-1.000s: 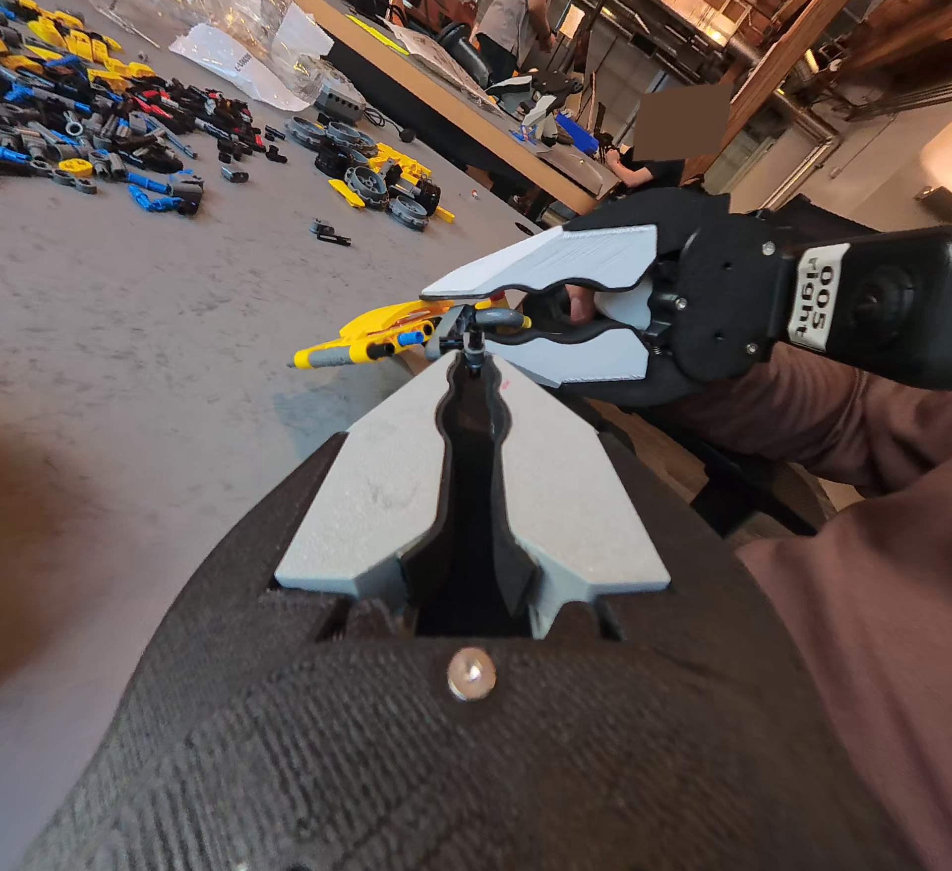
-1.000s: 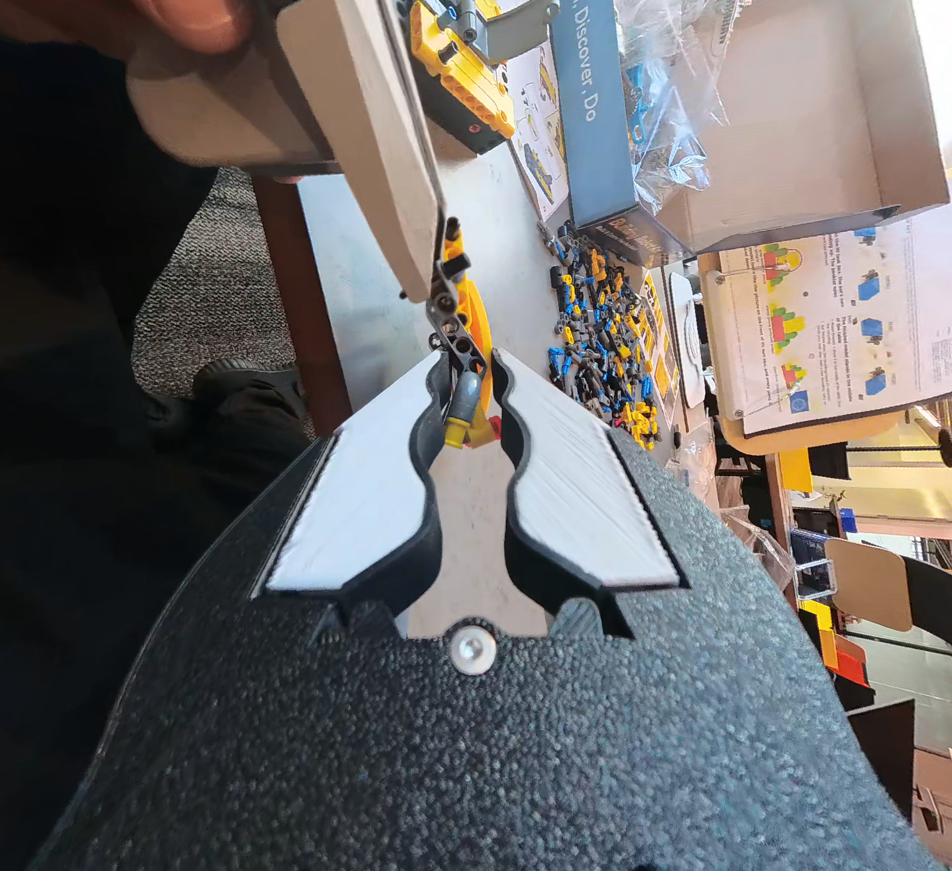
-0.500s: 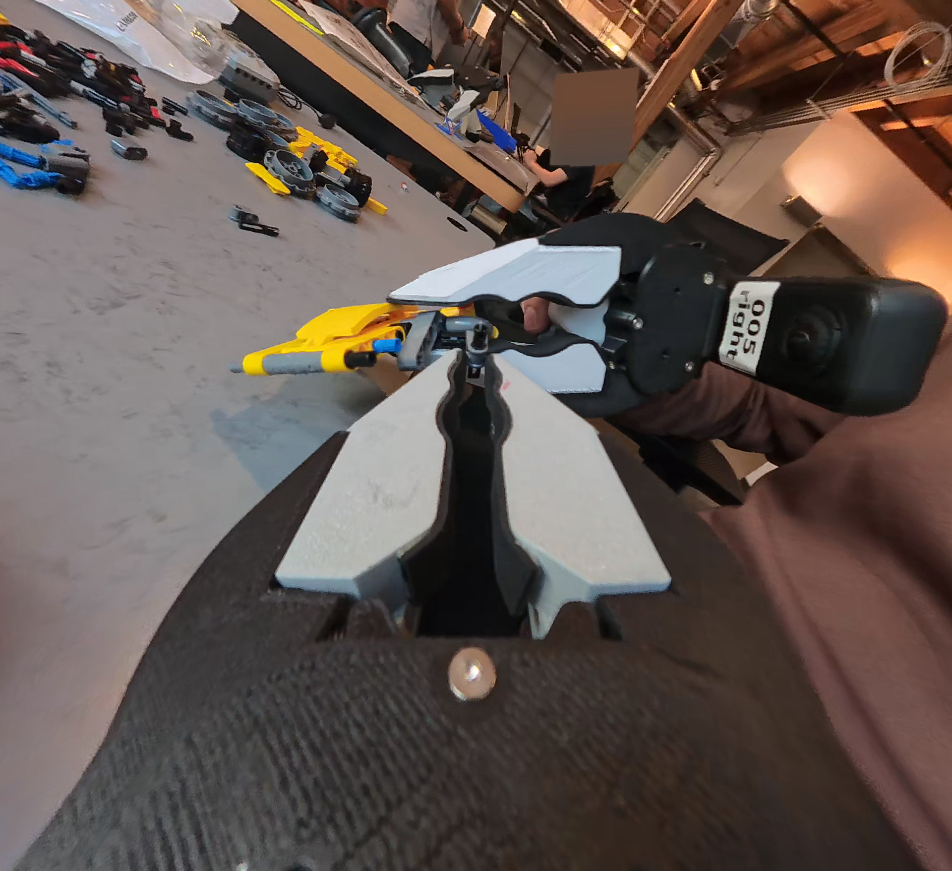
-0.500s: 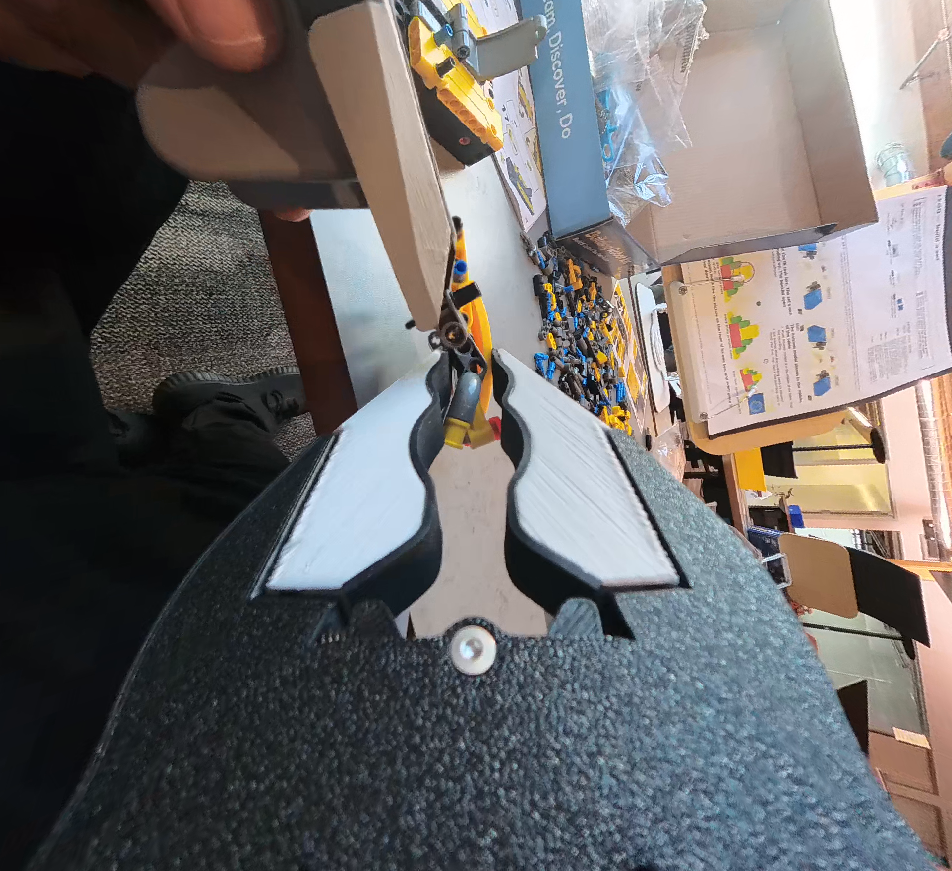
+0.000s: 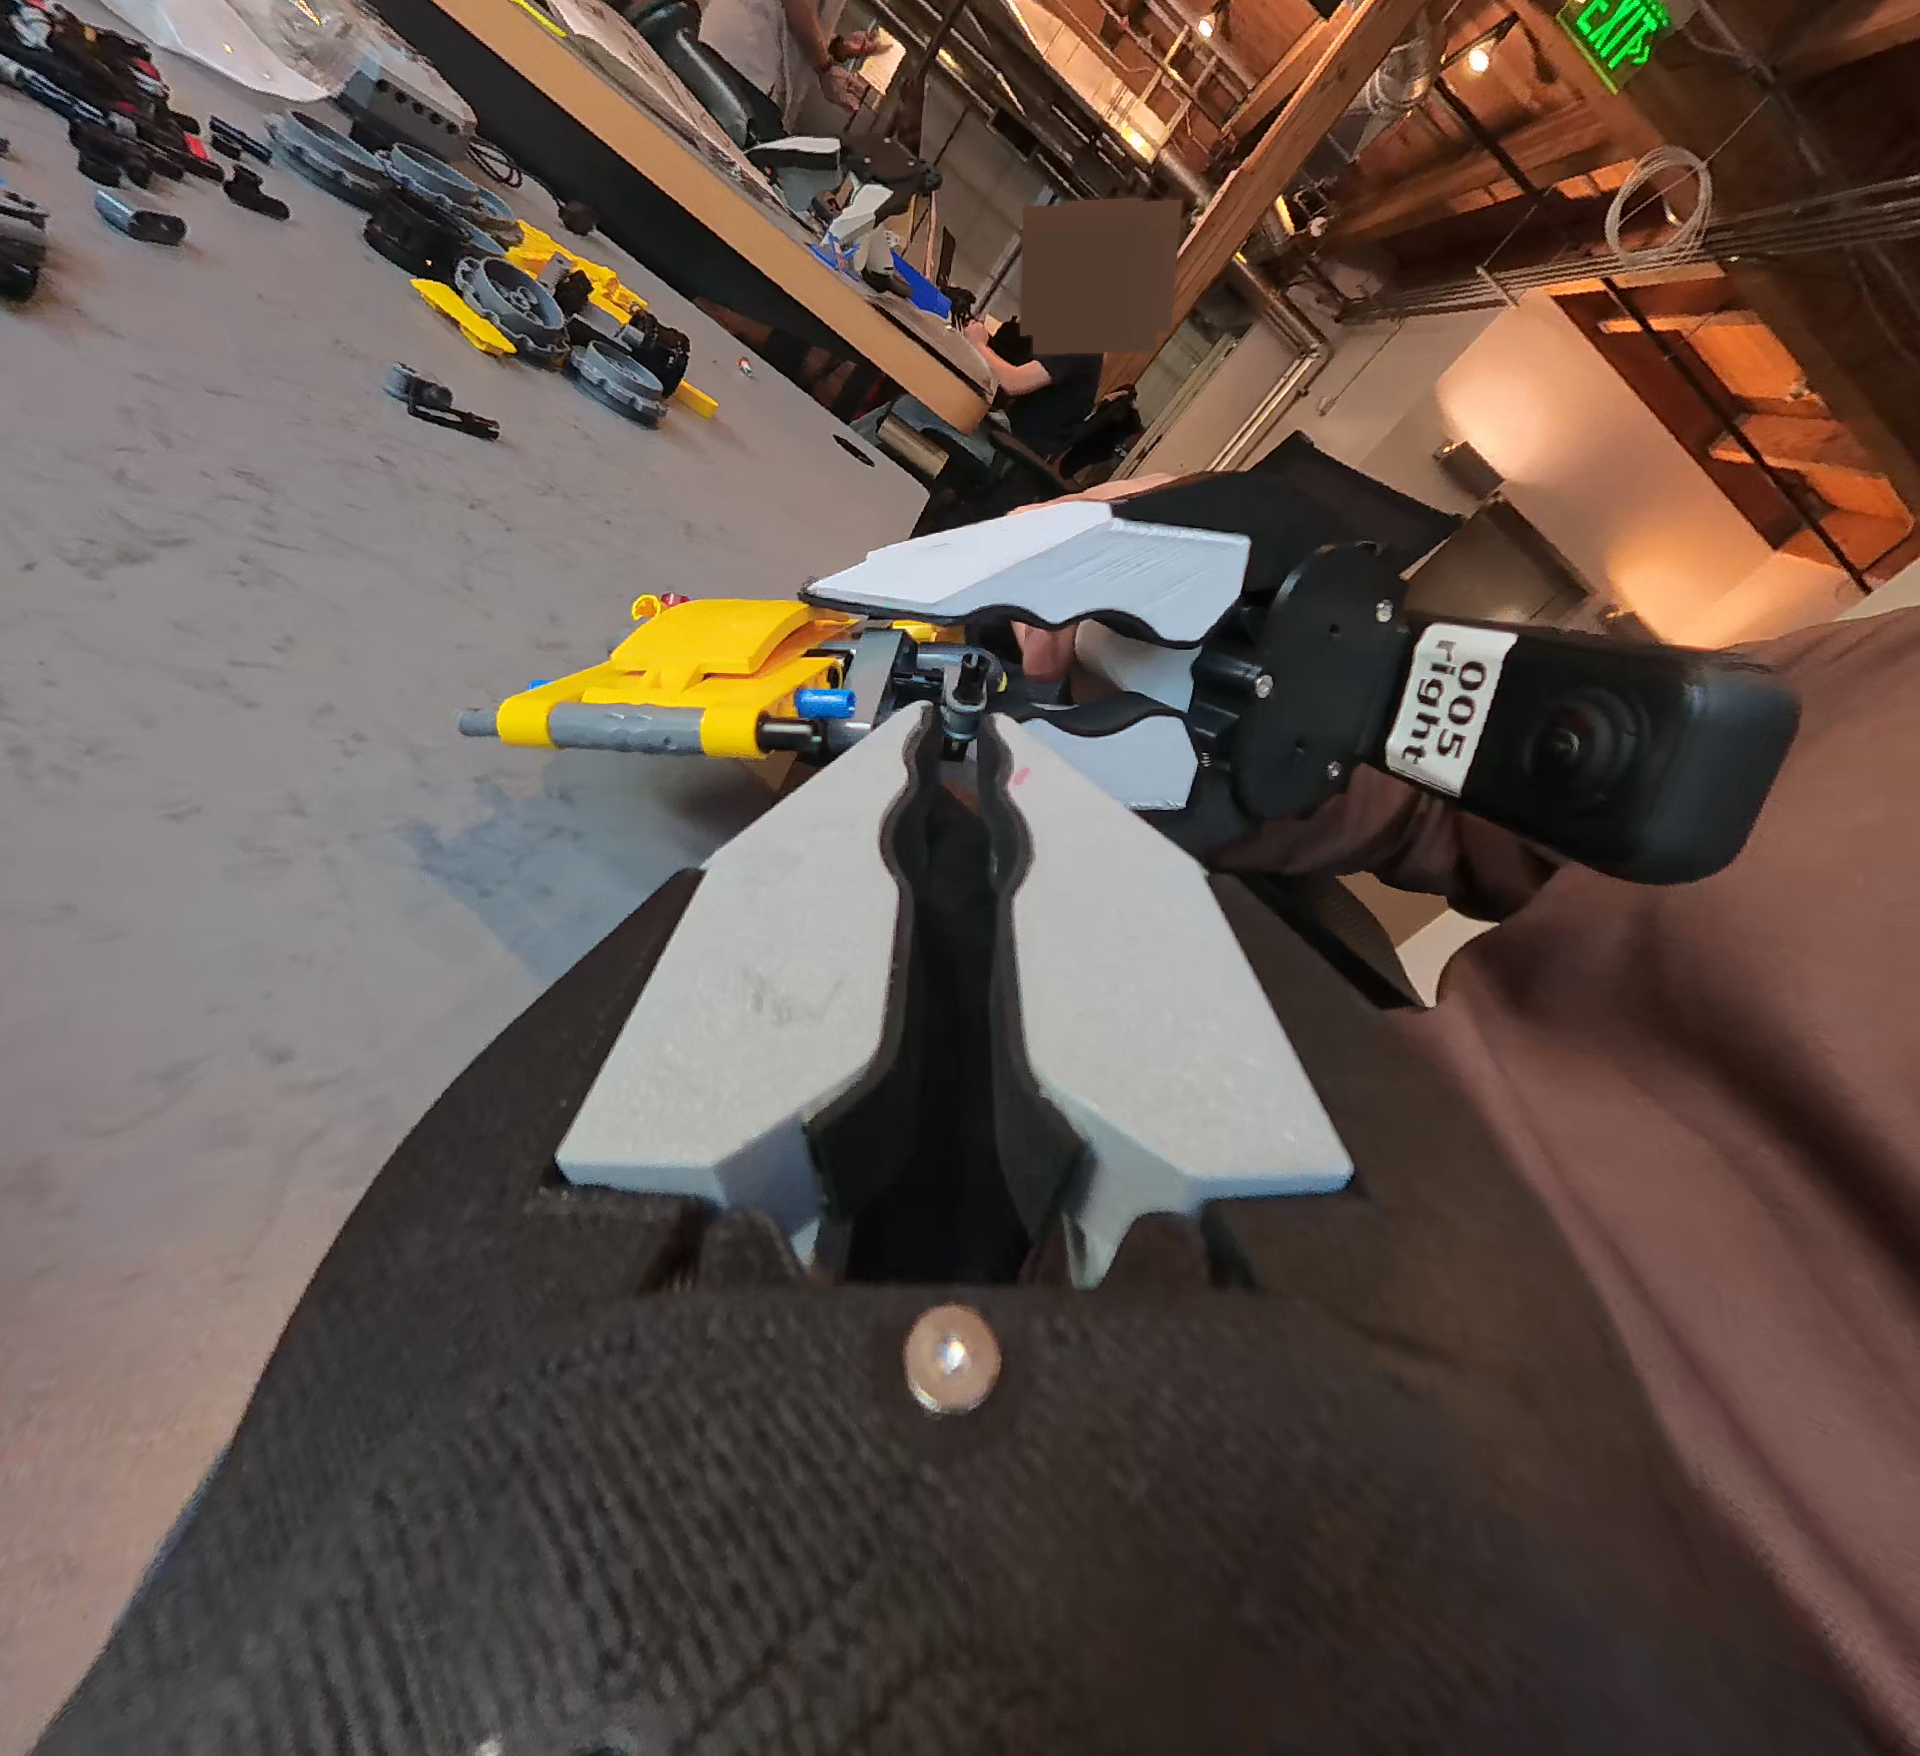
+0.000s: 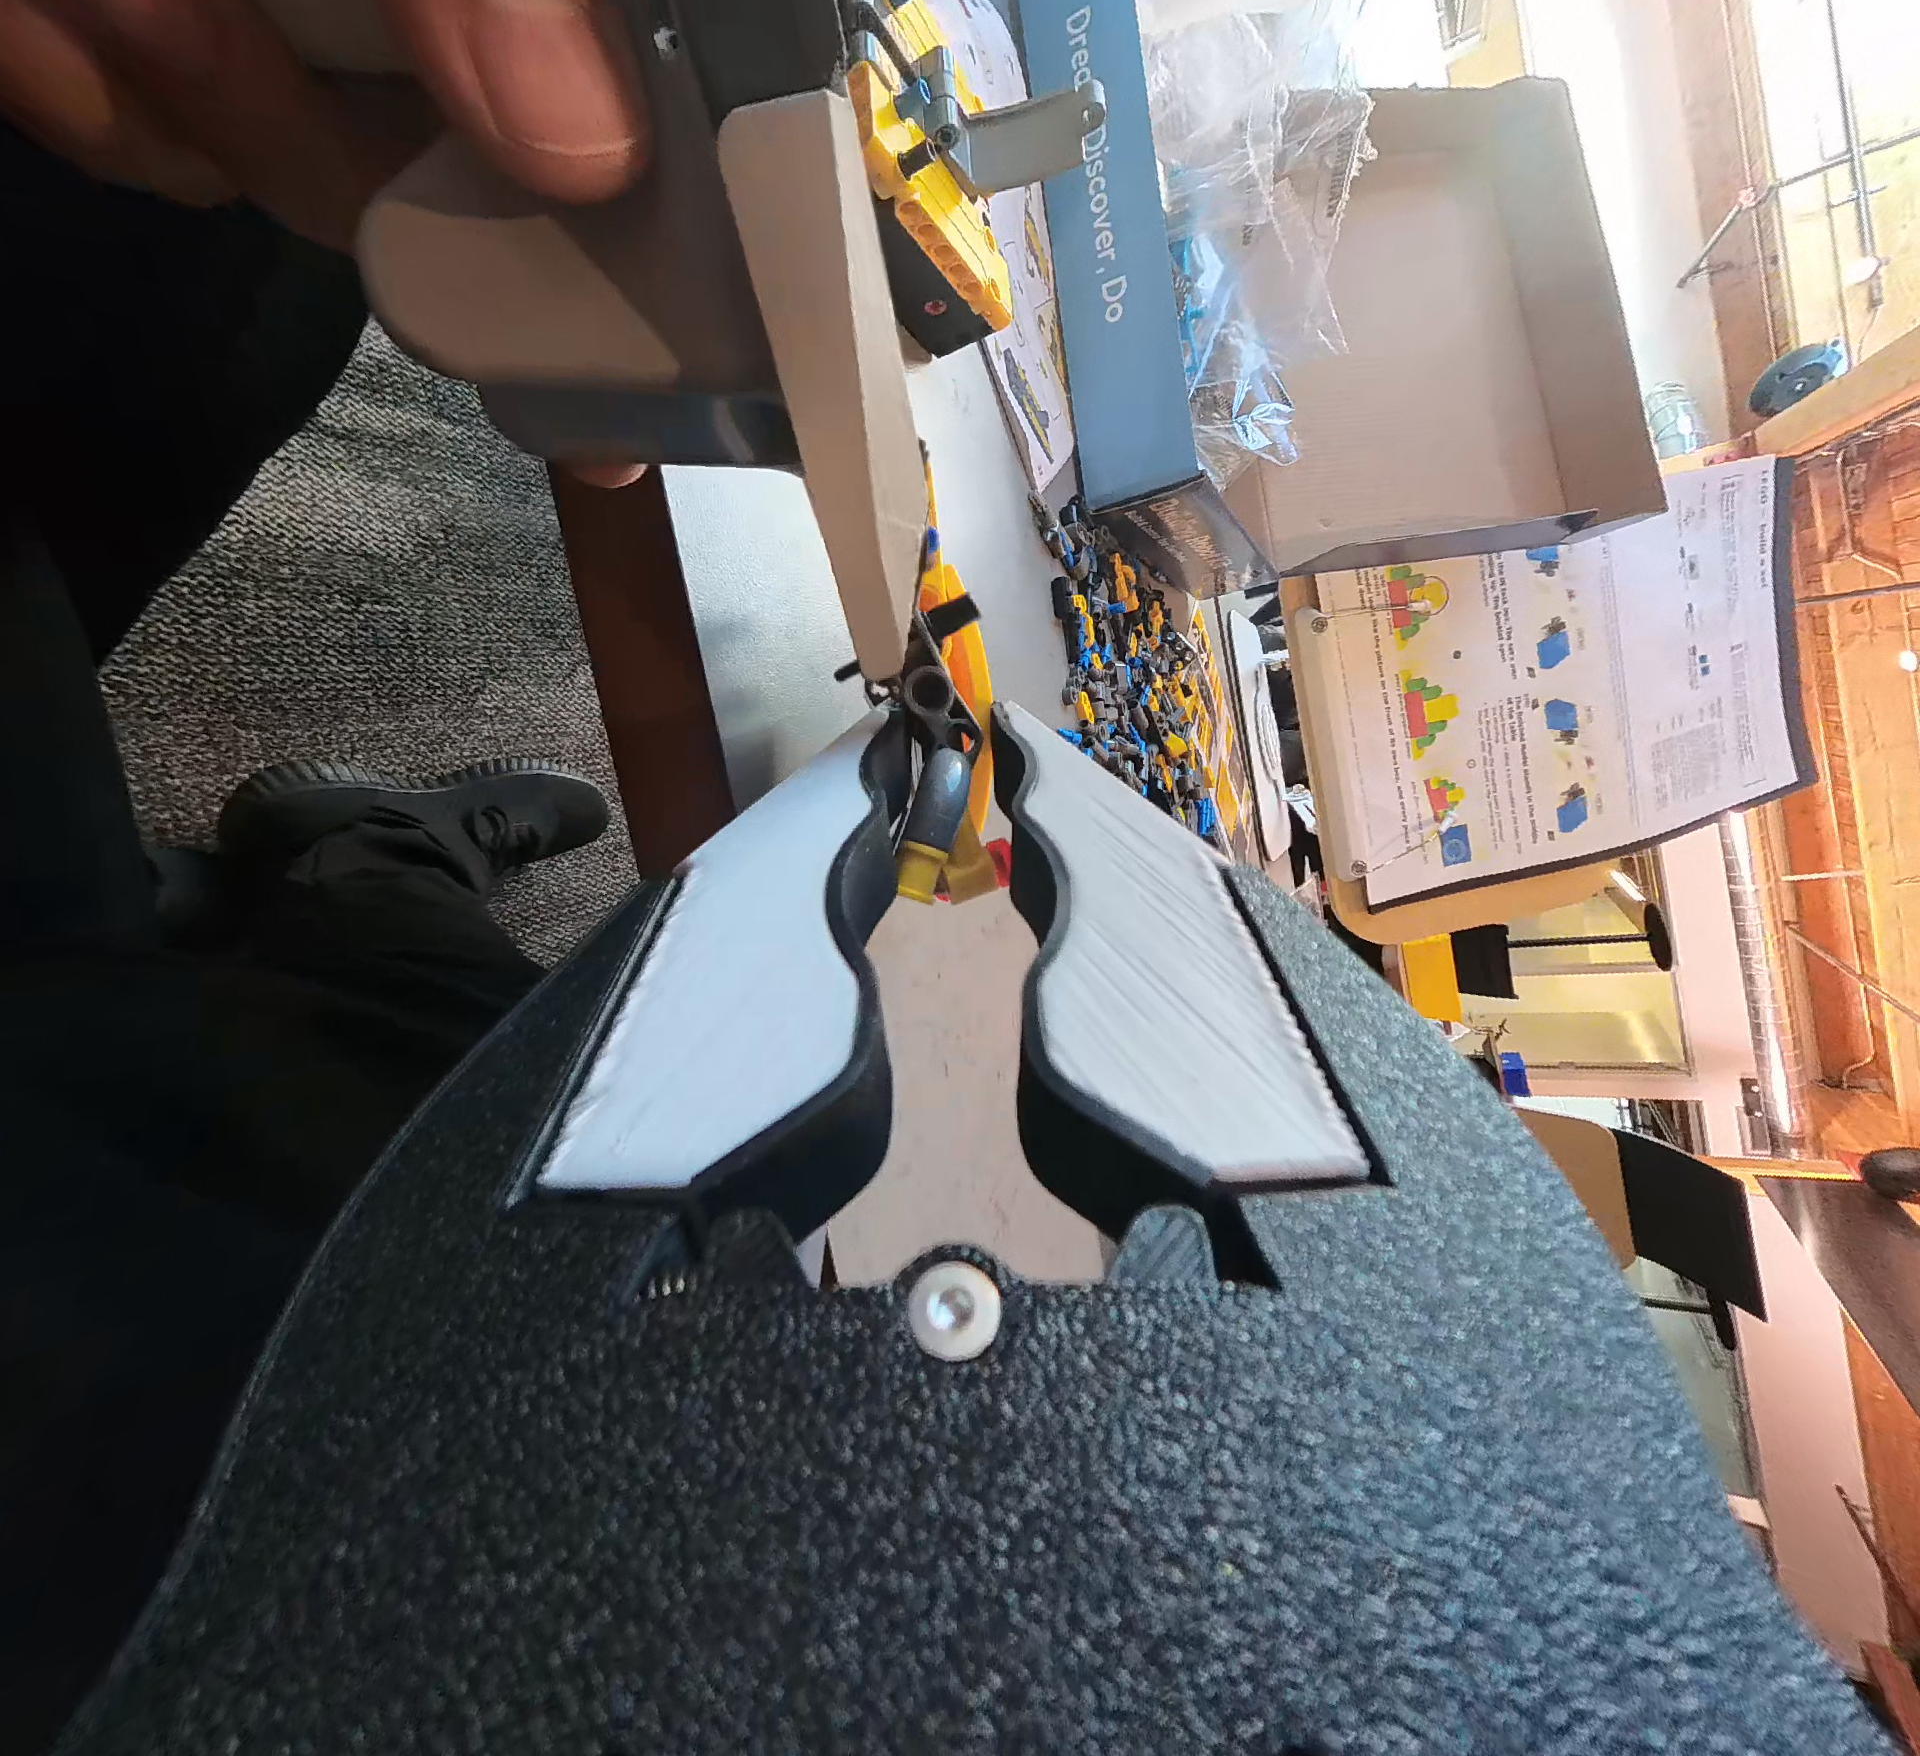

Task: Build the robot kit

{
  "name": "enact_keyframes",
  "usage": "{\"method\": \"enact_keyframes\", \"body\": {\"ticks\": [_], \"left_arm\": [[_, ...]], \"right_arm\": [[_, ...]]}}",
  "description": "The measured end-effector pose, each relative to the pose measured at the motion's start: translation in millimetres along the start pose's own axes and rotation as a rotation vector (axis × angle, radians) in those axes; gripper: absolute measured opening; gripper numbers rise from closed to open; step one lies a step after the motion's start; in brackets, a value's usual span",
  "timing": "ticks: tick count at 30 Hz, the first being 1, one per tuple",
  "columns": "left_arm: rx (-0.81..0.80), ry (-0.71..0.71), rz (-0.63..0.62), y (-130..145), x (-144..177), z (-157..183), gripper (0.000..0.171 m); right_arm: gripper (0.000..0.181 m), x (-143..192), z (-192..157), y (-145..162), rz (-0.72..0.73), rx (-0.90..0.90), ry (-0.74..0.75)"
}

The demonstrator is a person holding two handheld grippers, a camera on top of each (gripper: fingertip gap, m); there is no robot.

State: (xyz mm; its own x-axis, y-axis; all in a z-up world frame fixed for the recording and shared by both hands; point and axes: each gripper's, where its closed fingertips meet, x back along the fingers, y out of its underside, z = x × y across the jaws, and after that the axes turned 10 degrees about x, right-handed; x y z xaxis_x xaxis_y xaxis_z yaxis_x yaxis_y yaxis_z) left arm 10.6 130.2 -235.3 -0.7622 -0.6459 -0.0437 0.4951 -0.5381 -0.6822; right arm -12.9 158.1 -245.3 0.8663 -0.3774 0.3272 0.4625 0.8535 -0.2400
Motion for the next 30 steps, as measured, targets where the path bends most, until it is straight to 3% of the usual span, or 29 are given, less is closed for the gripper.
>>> {"method": "enact_keyframes", "body": {"ticks": [18,30], "left_arm": [[0.156,0.125,-0.015,3.4,0.2,1.9,0.004],[0.183,0.122,0.012,2.3,-2.6,0.7,0.004]], "right_arm": [[0.012,-0.5,-3.2,-0.8,0.021,-0.013,-0.009],[0.012,-0.2,-3.4,1.9,0.005,0.016,0.005]]}}
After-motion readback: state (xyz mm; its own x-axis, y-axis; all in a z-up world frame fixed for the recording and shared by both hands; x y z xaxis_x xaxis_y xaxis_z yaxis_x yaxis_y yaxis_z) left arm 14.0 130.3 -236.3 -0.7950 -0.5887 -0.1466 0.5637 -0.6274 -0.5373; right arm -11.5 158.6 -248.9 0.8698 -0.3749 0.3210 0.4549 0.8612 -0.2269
